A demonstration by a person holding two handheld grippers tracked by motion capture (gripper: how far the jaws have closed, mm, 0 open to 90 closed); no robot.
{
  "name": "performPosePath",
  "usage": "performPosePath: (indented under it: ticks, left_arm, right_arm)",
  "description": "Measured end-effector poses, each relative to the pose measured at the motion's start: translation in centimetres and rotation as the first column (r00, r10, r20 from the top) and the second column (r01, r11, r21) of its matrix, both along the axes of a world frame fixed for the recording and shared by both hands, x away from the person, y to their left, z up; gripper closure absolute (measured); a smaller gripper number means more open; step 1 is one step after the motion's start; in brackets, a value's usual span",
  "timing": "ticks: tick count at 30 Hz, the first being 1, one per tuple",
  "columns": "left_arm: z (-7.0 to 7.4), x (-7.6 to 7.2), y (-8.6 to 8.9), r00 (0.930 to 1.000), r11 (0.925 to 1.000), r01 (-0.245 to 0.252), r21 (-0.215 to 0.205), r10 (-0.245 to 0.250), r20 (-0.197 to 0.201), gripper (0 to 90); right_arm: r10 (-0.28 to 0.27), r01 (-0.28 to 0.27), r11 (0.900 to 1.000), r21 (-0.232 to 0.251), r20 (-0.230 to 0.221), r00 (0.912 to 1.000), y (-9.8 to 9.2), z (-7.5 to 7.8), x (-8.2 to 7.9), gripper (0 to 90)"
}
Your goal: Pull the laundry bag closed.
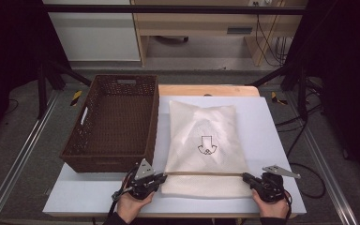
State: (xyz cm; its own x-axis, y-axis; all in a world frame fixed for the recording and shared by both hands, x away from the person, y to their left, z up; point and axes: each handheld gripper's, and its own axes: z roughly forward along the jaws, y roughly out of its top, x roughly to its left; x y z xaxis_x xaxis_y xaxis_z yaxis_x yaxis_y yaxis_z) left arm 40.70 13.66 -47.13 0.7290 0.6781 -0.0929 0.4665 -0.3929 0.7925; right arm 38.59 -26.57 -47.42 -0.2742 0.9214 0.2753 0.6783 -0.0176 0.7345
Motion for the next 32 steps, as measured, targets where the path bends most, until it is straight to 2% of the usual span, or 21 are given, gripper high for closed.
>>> performPosePath:
  ticks: [4,9,13,17,23,32]
  left_arm:
    - [0.1,-0.1,0.2,1.0,0.9999,-0.005,-0.015,0.005,0.004,76.3]
    - [0.6,-0.4,1.0,0.9995,0.999,-0.027,-0.035,0.028,0.014,57.7]
    - [1.1,-0.6,2.1,0.9989,0.9972,-0.041,-0.062,0.042,0.02,47.8]
    - [1.3,-1.1,2.8,0.999,0.9974,-0.021,-0.069,0.024,0.039,42.4]
    - [1.3,-1.3,3.7,0.9993,0.9975,-0.022,-0.068,0.024,0.03,37.9]
    - [1.0,-1.1,5.7,0.999,0.9971,-0.042,-0.064,0.043,0.014,31.6]
  right_arm:
    - [0.005,-0.005,1.0,-0.016,0.024,0.9997,0.2,0.2,-0.1,78.9]
    - [-0.006,0.011,0.999,-0.048,0.093,0.9957,0.2,0.6,-0.2,63.9]
    - [-0.016,0.028,0.996,-0.08,0.149,0.9888,0.1,0.9,-0.3,52.0]
    - [-0.026,0.047,0.993,-0.105,0.19,0.9815,-0.3,1.0,-0.3,42.3]
    - [-0.039,0.063,0.992,-0.108,0.209,0.9771,-1.1,1.1,-0.2,32.1]
    - [-0.036,0.056,0.994,-0.095,0.201,0.9789,-2.2,0.8,0.0,24.4]
